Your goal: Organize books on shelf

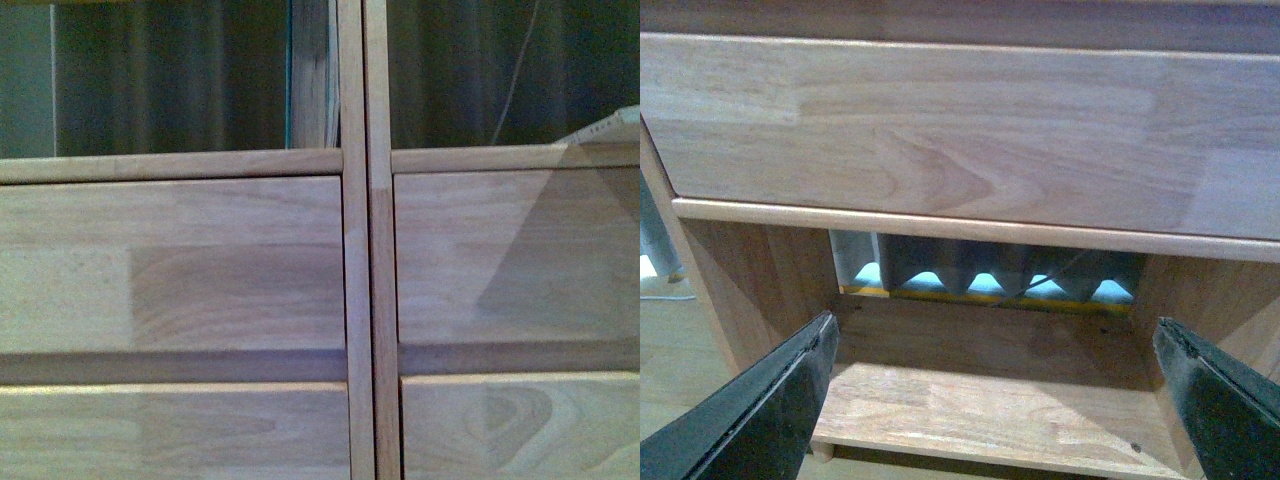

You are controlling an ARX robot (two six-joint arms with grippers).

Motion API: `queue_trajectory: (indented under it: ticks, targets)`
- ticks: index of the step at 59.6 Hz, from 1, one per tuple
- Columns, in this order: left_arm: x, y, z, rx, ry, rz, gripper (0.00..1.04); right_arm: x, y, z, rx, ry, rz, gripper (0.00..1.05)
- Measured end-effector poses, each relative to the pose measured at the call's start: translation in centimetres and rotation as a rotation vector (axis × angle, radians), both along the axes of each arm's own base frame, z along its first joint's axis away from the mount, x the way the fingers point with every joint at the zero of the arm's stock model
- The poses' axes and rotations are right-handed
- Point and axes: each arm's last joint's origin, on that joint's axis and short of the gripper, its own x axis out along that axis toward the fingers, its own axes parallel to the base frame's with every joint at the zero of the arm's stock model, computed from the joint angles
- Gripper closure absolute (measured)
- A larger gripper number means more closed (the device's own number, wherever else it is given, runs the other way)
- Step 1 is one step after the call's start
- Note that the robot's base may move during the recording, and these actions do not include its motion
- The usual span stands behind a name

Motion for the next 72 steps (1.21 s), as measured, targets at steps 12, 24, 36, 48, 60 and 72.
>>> queue_trajectory:
  ticks: [12,24,36,48,60,72]
  targets:
    - [0.0,0.0,0.0,0.0,0.0,0.0,0.07,0.0,0.0,0.0,0.0,0.0,0.0,0.07]
    - [0.0,0.0,0.0,0.001,0.0,0.0,0.07,0.0,0.0,0.0,0.006,0.002,0.006,0.07]
    - [0.0,0.0,0.0,0.001,0.0,0.0,0.07,2.1,-0.4,3.7,0.332,0.129,0.352,0.07]
    - [0.0,0.0,0.0,0.001,0.0,0.0,0.07,11.0,-2.5,13.4,0.766,-0.048,0.273,0.07]
    - [0.0,0.0,0.0,0.001,0.0,0.0,0.07,15.9,-3.2,12.9,1.092,0.046,0.153,0.07]
    - [0.0,0.0,0.0,0.001,0.0,0.0,0.07,16.4,-3.0,13.6,1.153,0.021,0.142,0.07]
